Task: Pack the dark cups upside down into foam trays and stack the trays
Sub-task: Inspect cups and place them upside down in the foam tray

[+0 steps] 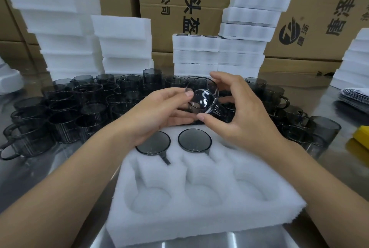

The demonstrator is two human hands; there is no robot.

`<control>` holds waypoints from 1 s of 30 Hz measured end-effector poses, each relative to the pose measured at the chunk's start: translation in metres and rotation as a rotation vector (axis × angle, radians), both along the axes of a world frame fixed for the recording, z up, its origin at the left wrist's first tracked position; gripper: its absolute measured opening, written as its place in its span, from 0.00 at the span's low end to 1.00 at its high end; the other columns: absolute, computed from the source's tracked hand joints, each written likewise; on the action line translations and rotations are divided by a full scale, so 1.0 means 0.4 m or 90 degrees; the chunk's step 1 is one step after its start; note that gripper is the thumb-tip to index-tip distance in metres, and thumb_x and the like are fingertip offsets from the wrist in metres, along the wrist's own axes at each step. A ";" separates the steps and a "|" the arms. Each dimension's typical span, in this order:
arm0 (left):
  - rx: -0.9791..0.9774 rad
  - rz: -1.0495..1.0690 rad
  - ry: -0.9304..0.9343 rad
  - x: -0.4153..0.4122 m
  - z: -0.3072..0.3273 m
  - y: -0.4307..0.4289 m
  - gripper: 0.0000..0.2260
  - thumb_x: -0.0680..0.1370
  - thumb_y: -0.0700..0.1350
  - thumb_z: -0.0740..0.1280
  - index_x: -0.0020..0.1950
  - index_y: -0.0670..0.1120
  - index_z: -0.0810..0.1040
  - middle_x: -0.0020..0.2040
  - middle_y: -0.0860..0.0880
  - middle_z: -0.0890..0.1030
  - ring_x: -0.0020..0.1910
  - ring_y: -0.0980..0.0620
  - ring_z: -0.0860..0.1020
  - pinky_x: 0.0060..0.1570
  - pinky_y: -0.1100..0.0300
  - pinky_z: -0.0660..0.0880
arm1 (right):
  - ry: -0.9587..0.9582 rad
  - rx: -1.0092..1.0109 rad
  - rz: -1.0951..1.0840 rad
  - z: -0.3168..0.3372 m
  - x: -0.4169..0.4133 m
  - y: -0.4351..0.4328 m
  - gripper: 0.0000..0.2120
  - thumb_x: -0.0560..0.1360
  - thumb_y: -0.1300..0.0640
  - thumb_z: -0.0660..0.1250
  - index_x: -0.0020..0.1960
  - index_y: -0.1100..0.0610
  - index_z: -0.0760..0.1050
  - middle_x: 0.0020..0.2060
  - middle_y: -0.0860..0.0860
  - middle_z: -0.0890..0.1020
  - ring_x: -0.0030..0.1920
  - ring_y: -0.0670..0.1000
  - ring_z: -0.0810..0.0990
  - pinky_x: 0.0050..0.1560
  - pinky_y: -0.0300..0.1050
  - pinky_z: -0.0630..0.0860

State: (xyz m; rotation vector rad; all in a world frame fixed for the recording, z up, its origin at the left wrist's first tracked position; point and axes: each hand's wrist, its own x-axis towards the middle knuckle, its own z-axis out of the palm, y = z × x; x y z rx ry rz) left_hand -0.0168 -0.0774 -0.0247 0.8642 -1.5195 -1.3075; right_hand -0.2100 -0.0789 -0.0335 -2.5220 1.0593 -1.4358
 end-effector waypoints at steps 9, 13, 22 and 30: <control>-0.008 0.015 -0.054 0.003 -0.002 0.005 0.18 0.70 0.53 0.69 0.59 0.51 0.78 0.49 0.46 0.85 0.47 0.49 0.84 0.44 0.64 0.79 | -0.109 0.179 -0.021 0.043 -0.020 -0.006 0.18 0.65 0.46 0.77 0.53 0.39 0.76 0.46 0.43 0.76 0.43 0.42 0.76 0.47 0.38 0.74; -0.025 0.009 -0.079 -0.001 0.004 0.012 0.21 0.69 0.52 0.73 0.60 0.49 0.77 0.48 0.48 0.85 0.47 0.52 0.84 0.44 0.65 0.78 | -0.076 0.353 0.002 0.089 -0.084 -0.015 0.25 0.55 0.33 0.72 0.49 0.42 0.80 0.42 0.44 0.82 0.39 0.43 0.79 0.46 0.44 0.77; -0.078 -0.008 -0.168 -0.008 0.006 0.023 0.14 0.71 0.48 0.68 0.57 0.51 0.79 0.48 0.52 0.85 0.48 0.56 0.83 0.46 0.67 0.77 | 0.112 0.508 0.068 0.097 -0.136 -0.024 0.33 0.45 0.26 0.75 0.45 0.41 0.80 0.37 0.40 0.80 0.37 0.41 0.78 0.40 0.40 0.74; -0.110 -0.025 -0.170 -0.005 0.004 0.027 0.14 0.71 0.45 0.71 0.56 0.51 0.80 0.50 0.50 0.85 0.51 0.54 0.82 0.47 0.67 0.77 | 0.170 0.495 0.059 0.094 -0.134 -0.016 0.27 0.51 0.33 0.76 0.46 0.42 0.76 0.34 0.38 0.75 0.35 0.43 0.72 0.39 0.43 0.71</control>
